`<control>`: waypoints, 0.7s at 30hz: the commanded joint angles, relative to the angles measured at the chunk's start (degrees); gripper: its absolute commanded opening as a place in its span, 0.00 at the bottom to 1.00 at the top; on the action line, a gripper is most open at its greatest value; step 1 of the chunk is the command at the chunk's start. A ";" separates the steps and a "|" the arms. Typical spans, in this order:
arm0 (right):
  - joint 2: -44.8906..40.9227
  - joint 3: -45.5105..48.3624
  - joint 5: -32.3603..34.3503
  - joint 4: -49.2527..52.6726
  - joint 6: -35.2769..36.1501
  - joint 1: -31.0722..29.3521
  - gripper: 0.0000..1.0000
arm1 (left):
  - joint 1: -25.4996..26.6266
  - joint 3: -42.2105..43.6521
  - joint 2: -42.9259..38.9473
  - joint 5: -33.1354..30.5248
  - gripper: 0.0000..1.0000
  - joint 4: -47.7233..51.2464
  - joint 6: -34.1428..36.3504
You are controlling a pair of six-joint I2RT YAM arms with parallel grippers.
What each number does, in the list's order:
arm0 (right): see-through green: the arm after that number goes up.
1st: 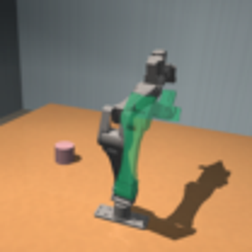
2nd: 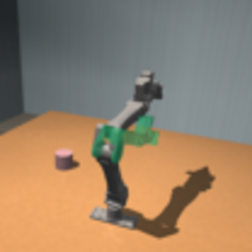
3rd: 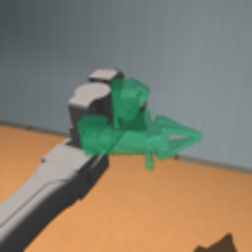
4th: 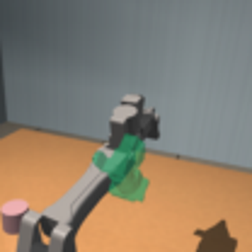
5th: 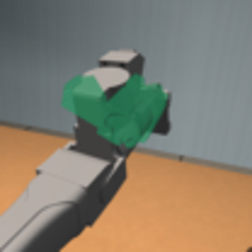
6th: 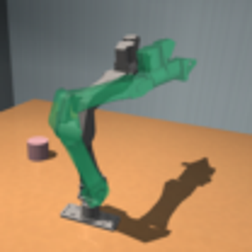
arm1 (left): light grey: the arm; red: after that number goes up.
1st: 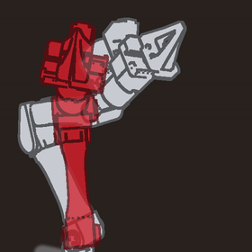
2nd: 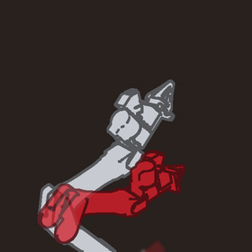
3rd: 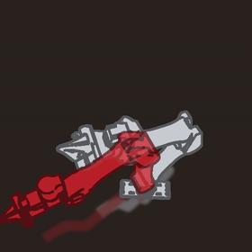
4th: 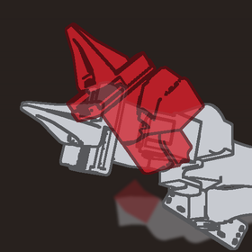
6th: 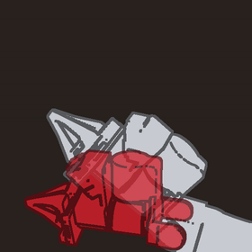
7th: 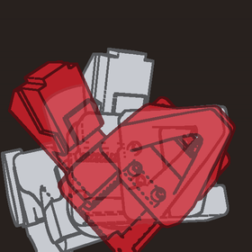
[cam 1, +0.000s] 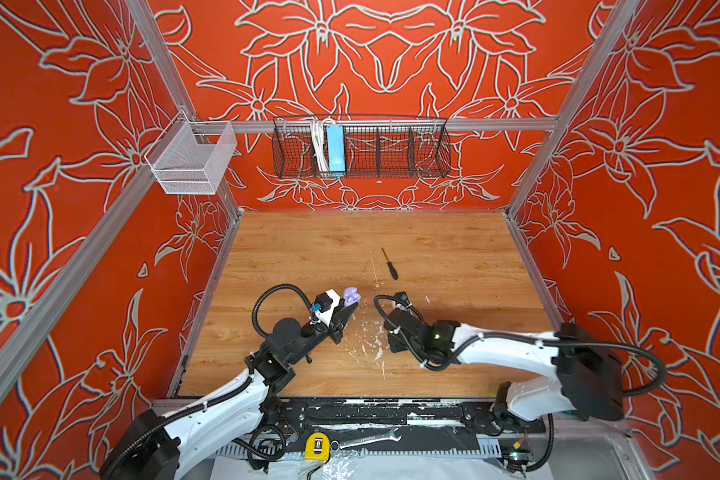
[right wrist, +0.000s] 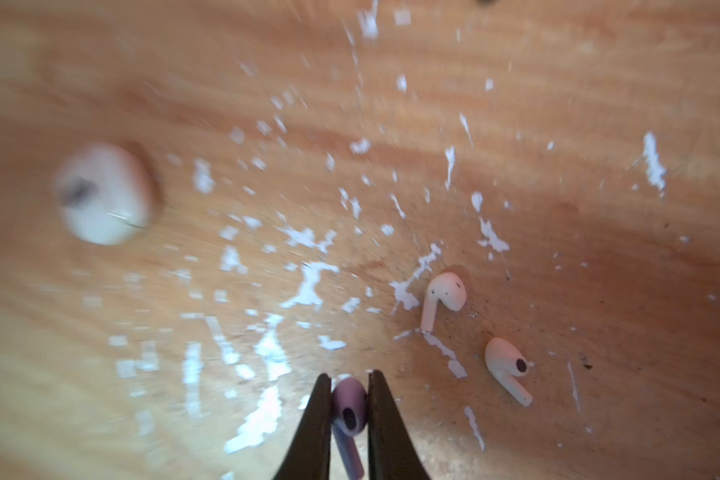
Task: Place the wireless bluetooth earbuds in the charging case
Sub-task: 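Lift the second earbud with the right gripper toward the left-held case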
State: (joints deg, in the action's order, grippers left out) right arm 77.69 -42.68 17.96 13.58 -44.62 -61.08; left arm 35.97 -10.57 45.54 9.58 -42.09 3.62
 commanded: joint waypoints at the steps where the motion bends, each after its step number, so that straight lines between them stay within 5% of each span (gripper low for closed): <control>1: -8.27 3.67 -0.49 -7.85 -0.15 -0.11 0.13 | 0.07 -1.04 -0.23 3.32 0.00 -2.90 -0.31; 10: -26.67 10.66 0.12 -27.88 7.30 -4.28 0.13 | 0.07 0.63 -0.48 8.27 0.00 -9.05 -3.21; 21: -26.25 14.29 -5.75 -60.95 20.49 -11.70 0.13 | 0.46 3.20 -1.53 10.18 0.00 -19.09 -10.03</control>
State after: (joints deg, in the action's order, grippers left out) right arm 50.22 -29.78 15.99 -32.45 -28.84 -72.42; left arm 36.01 -7.77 45.50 18.39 -55.81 -4.01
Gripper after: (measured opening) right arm 0.161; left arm 0.220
